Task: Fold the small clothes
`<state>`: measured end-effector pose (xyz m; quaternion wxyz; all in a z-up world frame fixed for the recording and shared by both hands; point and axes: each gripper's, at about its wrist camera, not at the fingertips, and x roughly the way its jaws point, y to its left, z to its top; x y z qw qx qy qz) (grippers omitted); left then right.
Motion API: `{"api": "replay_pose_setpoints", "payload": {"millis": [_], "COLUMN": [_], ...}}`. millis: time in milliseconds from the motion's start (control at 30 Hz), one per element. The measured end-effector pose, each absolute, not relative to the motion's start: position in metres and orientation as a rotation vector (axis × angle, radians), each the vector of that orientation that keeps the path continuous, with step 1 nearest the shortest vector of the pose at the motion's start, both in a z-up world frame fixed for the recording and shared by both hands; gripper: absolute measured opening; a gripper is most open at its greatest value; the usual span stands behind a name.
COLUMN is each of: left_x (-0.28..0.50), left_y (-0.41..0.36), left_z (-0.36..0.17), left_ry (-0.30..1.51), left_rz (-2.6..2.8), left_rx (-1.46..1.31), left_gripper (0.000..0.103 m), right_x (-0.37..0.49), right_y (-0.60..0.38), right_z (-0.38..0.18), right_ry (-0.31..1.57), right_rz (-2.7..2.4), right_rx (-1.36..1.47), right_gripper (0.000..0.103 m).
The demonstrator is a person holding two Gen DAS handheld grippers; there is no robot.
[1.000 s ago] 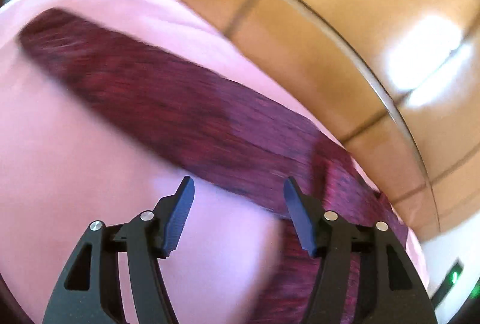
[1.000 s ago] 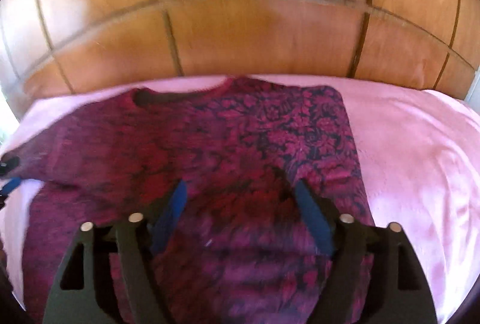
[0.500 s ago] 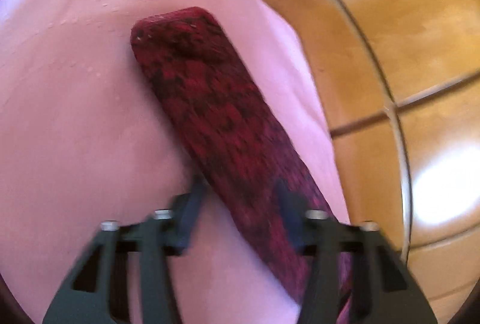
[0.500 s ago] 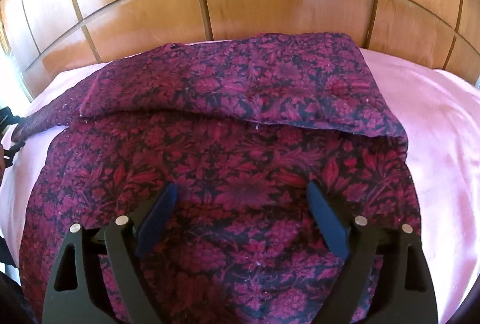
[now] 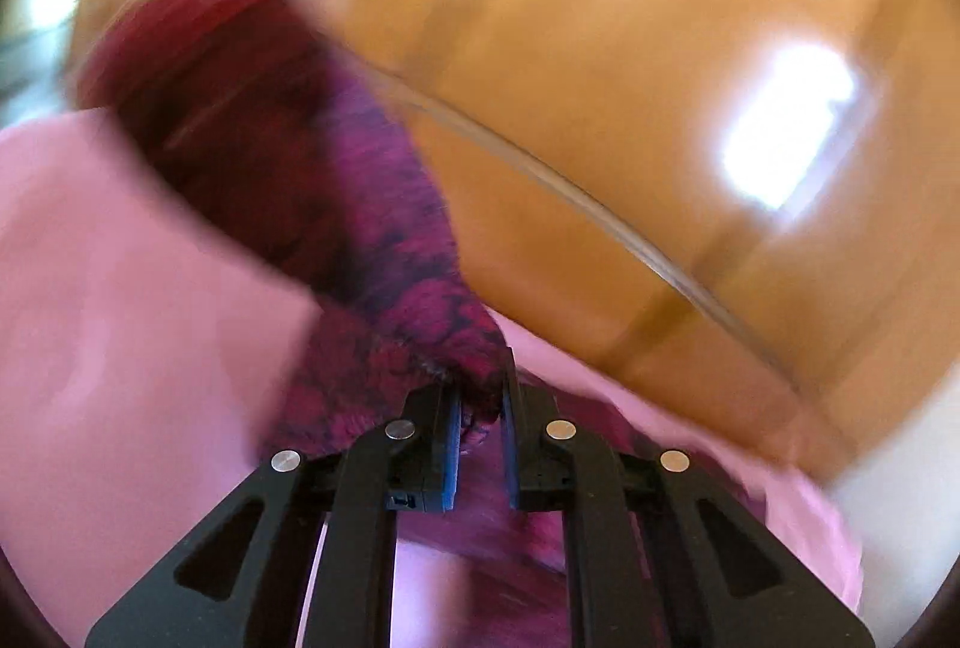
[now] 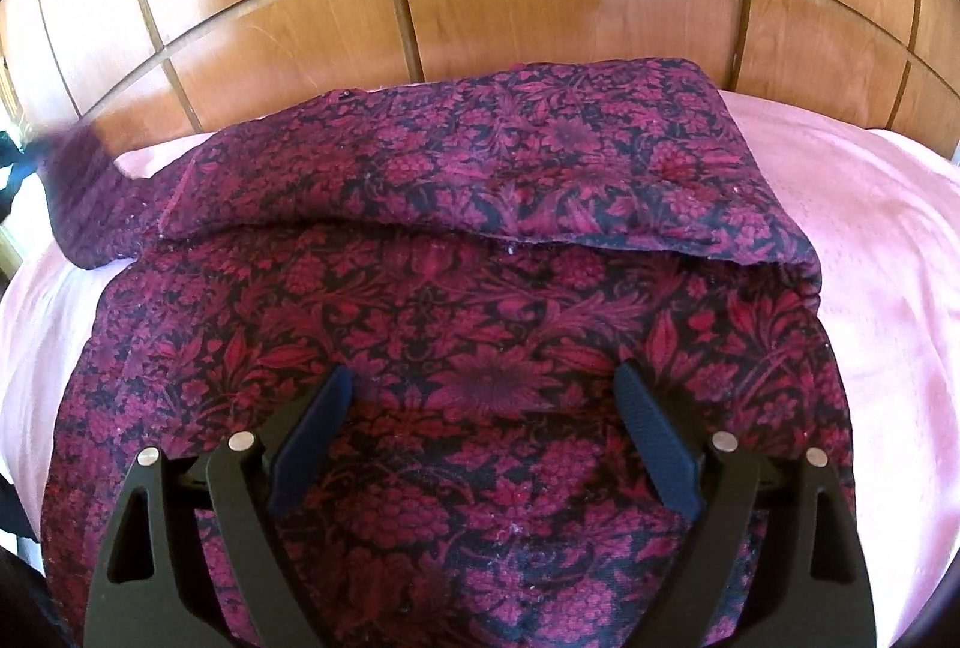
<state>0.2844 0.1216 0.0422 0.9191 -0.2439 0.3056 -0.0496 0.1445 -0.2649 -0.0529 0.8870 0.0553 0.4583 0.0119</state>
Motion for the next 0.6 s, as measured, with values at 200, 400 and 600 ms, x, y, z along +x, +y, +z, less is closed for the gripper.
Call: {"api": "replay_pose_setpoints", "payload": {"millis": [200,400,600], "left_x": [0.283,0.264,0.21], "left_y": [-0.011,-0.06,-0.029], "left_z": [0.002,-0.022,-0.02], "left_ry": [0.788,0.843,0.784], "left_rz": [-0.282,-0.296,-0.264], "left_rx": [-0.299,-0.131,-0.168], "left_gripper": [0.017,0.048,0.077], "right_x": [0.143,0.142,0.141], "right_y": [-0.271,-0.277,-0.281], "right_z": [-0.054,-0.053,-0.053], "right_ry": [0.943,0.936,0.935], "right_rz": [0.037,0.055,0.065], "right_rx": [0.153,0.183,0.2], "right_gripper": [0.089,0.089,0.089]}}
